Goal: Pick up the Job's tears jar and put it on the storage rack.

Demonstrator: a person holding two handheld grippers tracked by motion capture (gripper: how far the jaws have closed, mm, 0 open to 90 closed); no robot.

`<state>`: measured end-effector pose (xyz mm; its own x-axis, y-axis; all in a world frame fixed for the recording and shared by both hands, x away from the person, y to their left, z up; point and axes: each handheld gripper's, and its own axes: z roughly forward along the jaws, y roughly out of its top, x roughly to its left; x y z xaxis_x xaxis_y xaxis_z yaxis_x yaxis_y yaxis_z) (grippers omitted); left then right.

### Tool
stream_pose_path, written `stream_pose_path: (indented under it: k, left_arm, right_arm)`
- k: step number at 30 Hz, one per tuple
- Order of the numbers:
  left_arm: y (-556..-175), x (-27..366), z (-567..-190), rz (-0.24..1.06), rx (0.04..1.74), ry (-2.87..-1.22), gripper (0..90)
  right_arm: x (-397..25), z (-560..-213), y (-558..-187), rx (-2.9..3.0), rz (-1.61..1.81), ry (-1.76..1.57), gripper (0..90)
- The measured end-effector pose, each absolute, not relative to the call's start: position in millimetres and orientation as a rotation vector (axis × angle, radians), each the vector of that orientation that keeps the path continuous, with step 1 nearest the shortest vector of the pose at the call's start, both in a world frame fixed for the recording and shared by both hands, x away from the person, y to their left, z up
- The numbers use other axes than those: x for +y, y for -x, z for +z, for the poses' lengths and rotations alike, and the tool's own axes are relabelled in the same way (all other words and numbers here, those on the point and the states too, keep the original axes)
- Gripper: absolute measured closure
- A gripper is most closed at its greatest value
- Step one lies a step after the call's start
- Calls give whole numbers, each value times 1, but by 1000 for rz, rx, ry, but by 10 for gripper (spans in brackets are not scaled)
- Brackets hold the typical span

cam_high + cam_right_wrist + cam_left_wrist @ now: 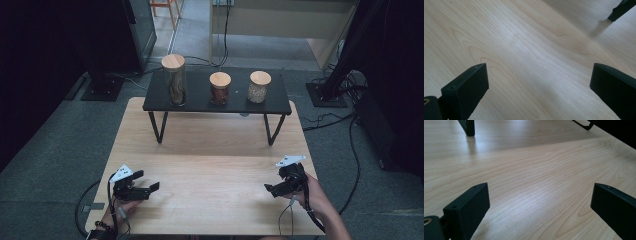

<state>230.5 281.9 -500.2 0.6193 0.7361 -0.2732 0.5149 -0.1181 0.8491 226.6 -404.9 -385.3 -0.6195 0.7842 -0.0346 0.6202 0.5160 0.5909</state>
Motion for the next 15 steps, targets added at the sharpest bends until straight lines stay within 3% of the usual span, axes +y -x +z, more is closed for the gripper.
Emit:
stream_pose_path:
  k: [15]
  left_arm:
    - [-229, 284, -502, 260, 1018, -1758, 22]
  right_arm:
    - [-415, -427, -203, 2378, 855, -1234, 10]
